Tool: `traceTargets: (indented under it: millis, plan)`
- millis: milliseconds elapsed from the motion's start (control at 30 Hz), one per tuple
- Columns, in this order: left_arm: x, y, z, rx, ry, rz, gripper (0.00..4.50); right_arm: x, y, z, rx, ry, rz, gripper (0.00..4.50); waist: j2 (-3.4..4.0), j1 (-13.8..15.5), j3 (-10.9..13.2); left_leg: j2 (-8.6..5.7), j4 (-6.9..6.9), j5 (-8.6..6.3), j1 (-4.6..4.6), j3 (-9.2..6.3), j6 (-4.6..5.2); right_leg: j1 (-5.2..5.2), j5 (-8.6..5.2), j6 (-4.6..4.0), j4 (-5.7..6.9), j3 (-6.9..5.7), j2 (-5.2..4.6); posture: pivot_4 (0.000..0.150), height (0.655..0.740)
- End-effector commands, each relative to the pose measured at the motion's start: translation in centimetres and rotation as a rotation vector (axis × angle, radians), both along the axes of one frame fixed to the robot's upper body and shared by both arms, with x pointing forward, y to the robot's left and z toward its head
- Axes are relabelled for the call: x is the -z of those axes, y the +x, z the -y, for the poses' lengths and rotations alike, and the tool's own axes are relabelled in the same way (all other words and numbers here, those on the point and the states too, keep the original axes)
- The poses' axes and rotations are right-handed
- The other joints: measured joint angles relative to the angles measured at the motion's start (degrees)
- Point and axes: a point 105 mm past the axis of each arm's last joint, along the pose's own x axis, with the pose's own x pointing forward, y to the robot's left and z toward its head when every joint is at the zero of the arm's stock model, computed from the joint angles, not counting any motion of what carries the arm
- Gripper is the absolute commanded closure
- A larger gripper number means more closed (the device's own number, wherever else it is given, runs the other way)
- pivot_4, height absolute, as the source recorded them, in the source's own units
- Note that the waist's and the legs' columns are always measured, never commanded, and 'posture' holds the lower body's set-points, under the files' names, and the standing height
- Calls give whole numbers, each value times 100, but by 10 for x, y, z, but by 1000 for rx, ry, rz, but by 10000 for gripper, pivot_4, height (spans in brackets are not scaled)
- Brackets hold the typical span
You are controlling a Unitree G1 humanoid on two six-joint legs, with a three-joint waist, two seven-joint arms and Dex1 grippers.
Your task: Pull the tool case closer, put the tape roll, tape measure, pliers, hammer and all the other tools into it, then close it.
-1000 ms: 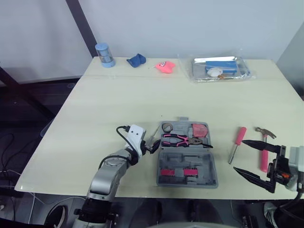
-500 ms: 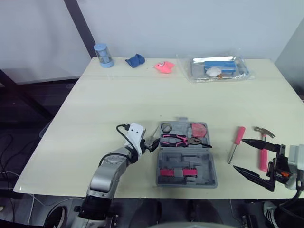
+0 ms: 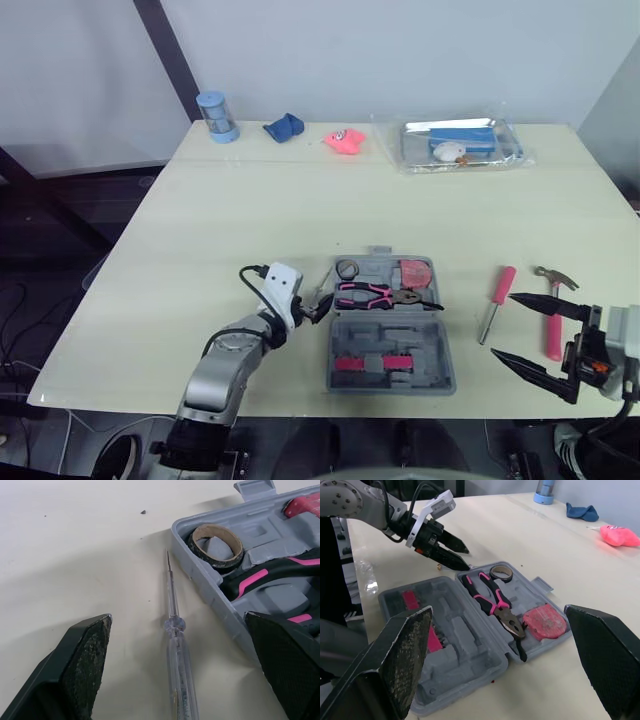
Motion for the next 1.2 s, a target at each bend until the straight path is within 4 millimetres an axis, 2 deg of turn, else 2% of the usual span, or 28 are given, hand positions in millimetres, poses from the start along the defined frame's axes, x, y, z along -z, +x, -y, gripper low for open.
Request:
traceTargets:
  millis: [33, 267, 500, 800, 1100, 1200]
  plan:
    - [-12, 4, -9, -12, -30, 53, 0, -7, -2, -2, -12, -10, 35, 596, -1, 2, 0, 0, 0, 0, 0, 0, 0, 0, 0, 0, 0, 0, 0, 1500, 7400]
    - [-14, 5, 4, 37, -61, 54, 0, -7, -1, -4, -13, -9, 39, 596, -3, 28, 2, -9, 2, 1, -6, -2, 0, 0, 0, 1, -2, -5, 6, 1500, 7400]
    - [-11, 5, -2, 13, -37, 34, 0, -6, -1, -3, -10, -13, 38, 596, -3, 17, 2, -7, 1, 1, -5, -3, -1, 0, 0, 0, -1, -3, 3, 1500, 7400]
    - [3, 5, -10, -39, -1, -48, 0, -6, 0, -3, -14, -19, 41, 596, -4, 20, 2, -8, 2, 0, -5, -3, 0, 0, 0, 1, -1, -5, 5, 1500, 7400]
    - [4, 13, 1, 9, 14, -65, 0, -5, -1, -4, -41, -49, 41, 596, -4, 21, 2, -10, 3, 3, -5, -3, -4, 0, 0, 1, -1, -5, 10, 1500, 7400]
    - [4, 14, 1, 6, 14, -67, 5521, -7, -2, -5, -47, -51, 44, 0, -4, 16, 2, -10, 3, 5, -6, -3, -8, 0, 0, 1, -2, -5, 10, 1500, 7400]
